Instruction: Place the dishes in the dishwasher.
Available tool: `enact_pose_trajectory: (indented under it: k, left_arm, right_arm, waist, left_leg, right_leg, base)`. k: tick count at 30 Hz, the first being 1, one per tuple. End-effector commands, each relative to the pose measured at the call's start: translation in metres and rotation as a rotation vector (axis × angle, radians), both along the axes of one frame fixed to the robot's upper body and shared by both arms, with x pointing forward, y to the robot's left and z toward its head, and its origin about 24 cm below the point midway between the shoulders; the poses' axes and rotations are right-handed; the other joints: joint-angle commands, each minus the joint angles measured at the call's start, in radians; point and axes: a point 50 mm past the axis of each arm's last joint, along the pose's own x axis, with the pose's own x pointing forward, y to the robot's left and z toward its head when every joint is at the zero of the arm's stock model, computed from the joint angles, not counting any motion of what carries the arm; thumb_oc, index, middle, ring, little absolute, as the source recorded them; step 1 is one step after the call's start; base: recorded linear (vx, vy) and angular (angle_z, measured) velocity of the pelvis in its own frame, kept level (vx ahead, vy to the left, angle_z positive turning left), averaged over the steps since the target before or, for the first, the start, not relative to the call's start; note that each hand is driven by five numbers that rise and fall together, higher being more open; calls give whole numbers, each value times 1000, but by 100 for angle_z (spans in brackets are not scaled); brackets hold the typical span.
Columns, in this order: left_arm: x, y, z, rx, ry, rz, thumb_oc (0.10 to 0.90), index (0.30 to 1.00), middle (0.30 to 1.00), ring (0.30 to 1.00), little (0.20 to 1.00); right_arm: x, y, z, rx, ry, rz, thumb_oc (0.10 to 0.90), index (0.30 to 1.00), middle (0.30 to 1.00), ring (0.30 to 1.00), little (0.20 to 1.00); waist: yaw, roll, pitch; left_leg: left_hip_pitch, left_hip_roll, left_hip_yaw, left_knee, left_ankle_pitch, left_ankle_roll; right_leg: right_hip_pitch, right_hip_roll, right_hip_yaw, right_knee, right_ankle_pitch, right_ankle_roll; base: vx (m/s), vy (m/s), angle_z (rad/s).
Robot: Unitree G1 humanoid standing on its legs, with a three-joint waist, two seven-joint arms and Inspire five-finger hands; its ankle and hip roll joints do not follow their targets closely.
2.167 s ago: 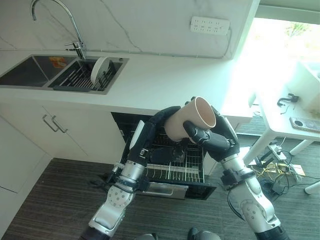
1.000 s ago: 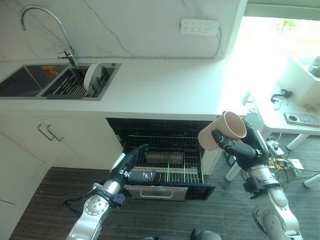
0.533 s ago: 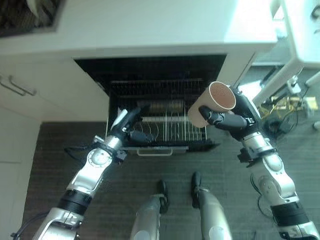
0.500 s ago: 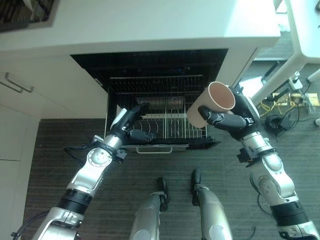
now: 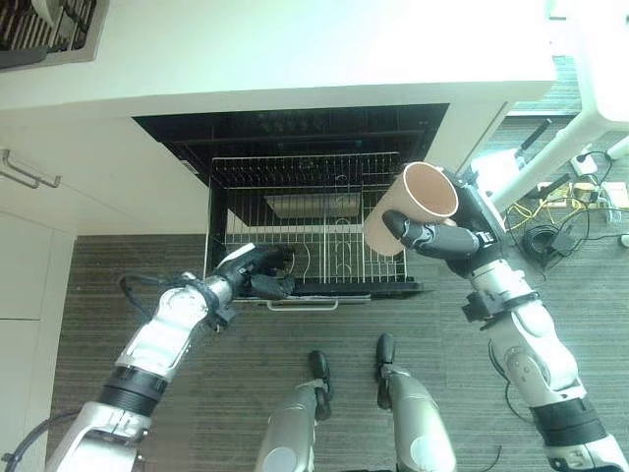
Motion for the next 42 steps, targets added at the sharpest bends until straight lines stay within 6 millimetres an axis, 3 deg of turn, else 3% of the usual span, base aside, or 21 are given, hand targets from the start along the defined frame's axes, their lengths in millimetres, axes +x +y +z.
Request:
enact_pose_trajectory:
  k: [1,6,12,15,19,22,25,26,28,30,31,35,38,42]
  left_arm:
    - [-49,2,-72,-33,540,-113,800,900,900,900,900]
    - [-91,14,-109,5,963,-226,800,900,900,900,900]
    - [-128,12,-127,-63,1375,-385,800,900,900,900,900]
    - [-144,6,-135,-75,1483,-456,800,900,900,900,900]
    - [-153,0,-141,-106,1493,-471,800,900,900,900,900]
    - [-151,-2,-145,-157,1373,-428,800,900,900,900,900]
    - [-120,-10,-136,-310,1008,-279,800,900,900,900,900]
    - [-99,-14,-123,-385,798,-176,800,900,900,900,900]
    - [-78,-16,-104,-468,552,-61,800,900,900,900,900]
    - [-57,-1,-69,-554,197,99,800,900,900,900,900]
    - [-52,5,-58,-594,104,145,800,900,900,900,900]
    - [-44,20,-36,-711,-82,175,800,900,900,900,900]
    - [-42,17,-20,-705,-152,87,800,900,900,900,900]
    - [-38,31,10,-700,-330,118,800,900,900,900,900]
  right_arm:
    - [-21,7,39,6,-244,75,400,300,300,300,300]
    - [-20,5,38,-16,-212,97,400,300,300,300,300]
    - [-17,6,32,-21,-187,124,400,300,300,300,300]
    - [-16,5,29,-27,-180,136,400,300,300,300,300]
    - [-16,6,27,-34,-170,141,400,300,300,300,300]
    - [-16,4,25,-41,-160,139,400,300,300,300,300]
    - [-18,0,23,-40,-153,125,400,300,300,300,300]
    - [-20,-2,22,-39,-151,110,400,300,300,300,300]
    - [-23,-6,19,-35,-151,88,400,300,300,300,300]
    - [-28,-13,15,-25,-151,49,400,300,300,300,300]
    - [-29,-15,14,-22,-151,35,400,300,300,300,300]
    - [-24,-14,13,-8,-147,-1,400,300,300,300,300]
    - [-21,-11,15,-5,-144,-3,400,300,300,300,300]
    - [-19,-11,16,-21,-145,0,400,300,300,300,300]
  waist:
    - [-20,5,-129]
    - [-39,11,-135]
    - [-63,8,-137]
    - [-71,9,-135]
    - [-73,12,-132]
    - [-71,15,-135]
    - [-62,16,-139]
    - [-52,17,-143]
    - [-40,16,-145]
    - [-18,12,-149]
    - [-8,10,-150]
    - [22,1,-160]
    - [34,0,-156]
    - [43,0,-156]
  left_leg:
    - [28,67,-24,40,-113,-64]
    - [47,71,-8,40,-120,-63]
    - [65,77,9,40,-132,-63]
    - [72,79,15,40,-139,-64]
    - [73,78,16,40,-139,-64]
    - [74,77,16,40,-137,-64]
    - [74,77,14,40,-132,-65]
    - [73,75,8,40,-129,-65]
    - [73,74,2,40,-126,-65]
    - [71,67,-13,40,-120,-64]
    - [69,64,-19,40,-118,-65]
    - [57,59,-37,40,-108,-67]
    - [53,59,-44,40,-107,-68]
    - [54,56,-47,40,-109,-67]
  right_leg:
    - [38,-5,63,68,-191,106]
    - [51,3,77,68,-199,105]
    - [62,9,90,68,-210,105]
    - [68,9,93,68,-216,106]
    - [71,9,94,68,-218,103]
    - [74,8,91,68,-219,102]
    - [78,3,84,68,-217,101]
    - [80,0,79,68,-217,100]
    - [85,-4,71,68,-217,101]
    - [91,-13,57,68,-216,104]
    - [93,-16,51,68,-217,104]
    - [92,-27,28,68,-210,102]
    - [89,-29,22,68,-206,101]
    - [91,-32,19,68,-207,101]
  base:
    - [85,43,-10]
    - [59,35,-15]
    - [43,16,-15]
    - [22,17,-9]
    - [16,23,-12]
    - [8,10,0]
    - [8,-1,1]
    - [28,-9,5]
    - [24,-13,8]
    - [17,-28,23]
    - [13,-38,34]
    - [-3,-32,33]
    - [-28,-5,20]
    - [-15,12,3]
